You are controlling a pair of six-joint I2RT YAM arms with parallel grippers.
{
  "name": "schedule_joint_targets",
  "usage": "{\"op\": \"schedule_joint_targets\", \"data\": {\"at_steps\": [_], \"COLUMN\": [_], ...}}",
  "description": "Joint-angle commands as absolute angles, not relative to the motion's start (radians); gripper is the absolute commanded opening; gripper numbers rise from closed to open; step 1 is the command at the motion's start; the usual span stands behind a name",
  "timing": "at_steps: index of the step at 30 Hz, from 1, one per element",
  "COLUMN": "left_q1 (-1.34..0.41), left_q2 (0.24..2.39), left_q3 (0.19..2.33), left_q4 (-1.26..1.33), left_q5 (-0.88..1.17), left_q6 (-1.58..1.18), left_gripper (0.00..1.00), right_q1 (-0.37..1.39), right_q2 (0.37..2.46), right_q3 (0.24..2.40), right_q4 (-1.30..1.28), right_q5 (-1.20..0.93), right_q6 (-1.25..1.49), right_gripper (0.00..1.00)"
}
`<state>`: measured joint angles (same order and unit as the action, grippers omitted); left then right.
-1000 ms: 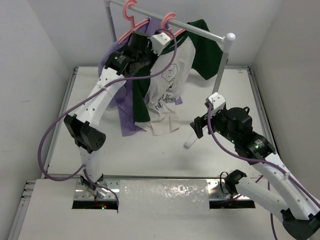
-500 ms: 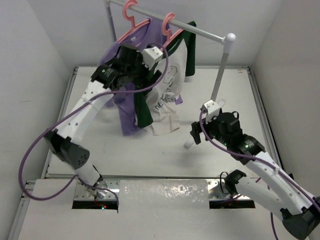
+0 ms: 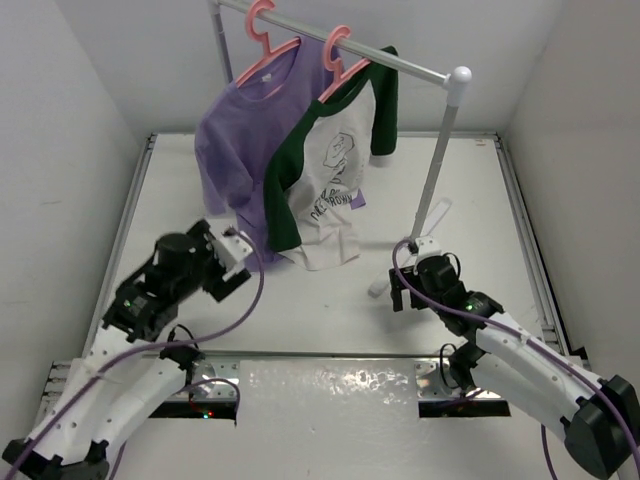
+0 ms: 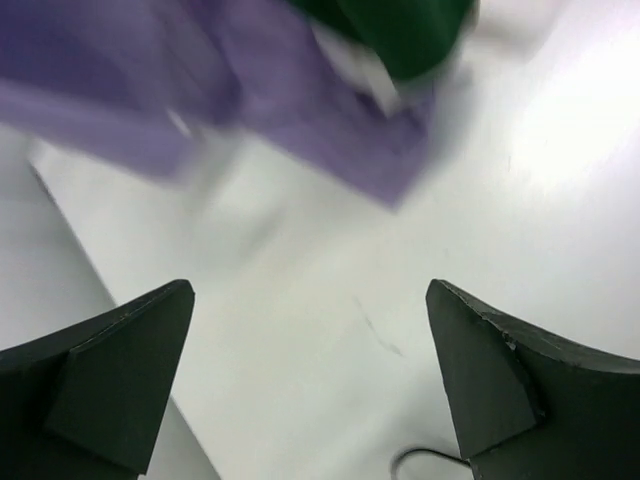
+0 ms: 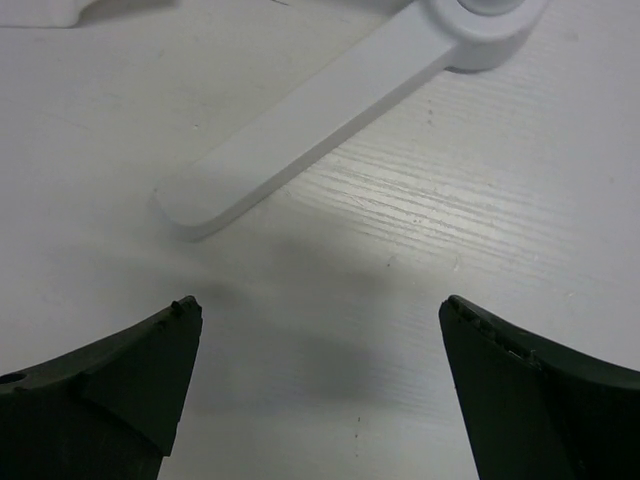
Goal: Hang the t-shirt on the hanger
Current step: Reset both arms
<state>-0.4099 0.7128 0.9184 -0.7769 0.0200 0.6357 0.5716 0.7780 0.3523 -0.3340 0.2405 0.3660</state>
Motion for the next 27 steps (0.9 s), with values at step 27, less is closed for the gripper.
{"op": "schedule_joint_targets", "data": {"at_steps": [27], "left_q1": [-0.172], "left_q2": [0.489], "left_q3": [0.293], "left_q4": [-0.382], "left_q5": [-0.256], "left_q6": [0.552], "left_gripper": [0.94], "right_q1": [0.574], "right_q2": [0.715], "right_q3": [0.278], "right_q4": [-0.265], "right_q5": [0.552], "right_q6": [0.611], "right_gripper": [0.99]}}
